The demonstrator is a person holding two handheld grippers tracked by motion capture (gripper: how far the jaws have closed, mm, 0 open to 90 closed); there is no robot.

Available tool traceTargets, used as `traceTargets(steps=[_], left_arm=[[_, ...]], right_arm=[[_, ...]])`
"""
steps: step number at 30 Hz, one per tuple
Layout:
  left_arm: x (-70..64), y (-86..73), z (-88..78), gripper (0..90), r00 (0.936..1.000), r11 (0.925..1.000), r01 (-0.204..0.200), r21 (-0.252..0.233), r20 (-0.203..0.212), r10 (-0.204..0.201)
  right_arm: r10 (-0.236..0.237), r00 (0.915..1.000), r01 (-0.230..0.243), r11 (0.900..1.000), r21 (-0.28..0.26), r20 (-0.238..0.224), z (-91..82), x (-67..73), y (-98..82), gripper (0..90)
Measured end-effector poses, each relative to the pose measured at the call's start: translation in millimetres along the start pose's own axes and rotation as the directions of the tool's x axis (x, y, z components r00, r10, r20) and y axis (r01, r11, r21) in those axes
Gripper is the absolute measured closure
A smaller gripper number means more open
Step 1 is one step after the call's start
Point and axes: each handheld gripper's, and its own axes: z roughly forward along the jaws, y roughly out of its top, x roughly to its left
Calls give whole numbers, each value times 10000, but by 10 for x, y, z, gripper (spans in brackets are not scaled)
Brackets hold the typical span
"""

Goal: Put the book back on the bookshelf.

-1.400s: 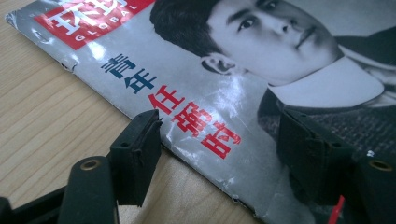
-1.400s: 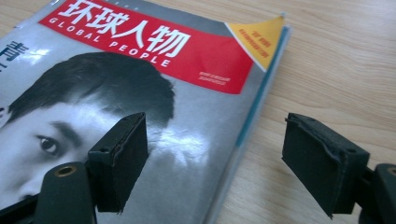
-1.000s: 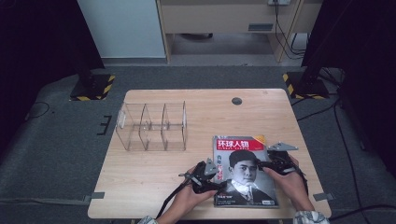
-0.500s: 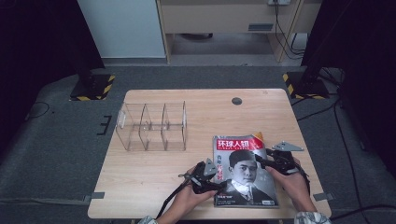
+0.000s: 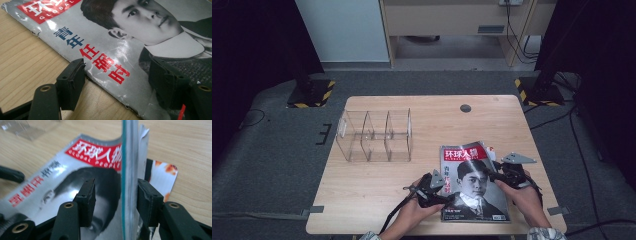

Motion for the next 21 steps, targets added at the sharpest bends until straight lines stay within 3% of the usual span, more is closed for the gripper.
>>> traceTargets(steps=[9,10,17,21], left_arm=[[1,0,0,287,10000,10000,-4,1,3,4],[1,0,0,287,10000,10000,-4,0,3,4],[0,0,1,287,10000,10000,-2,-3,3,2],[0,0,0,287,10000,10000,-4,1,1,4]], right_arm=[[-615,9978,608,9977,292,251,62,41,-32,433],[-807,9963,798,9964,299,302,46,57,-13,456],[-696,9975,697,9974,-155,97,-24,52,18,580],[-807,9963,788,9952,-580,-310,-64,99,53,635]])
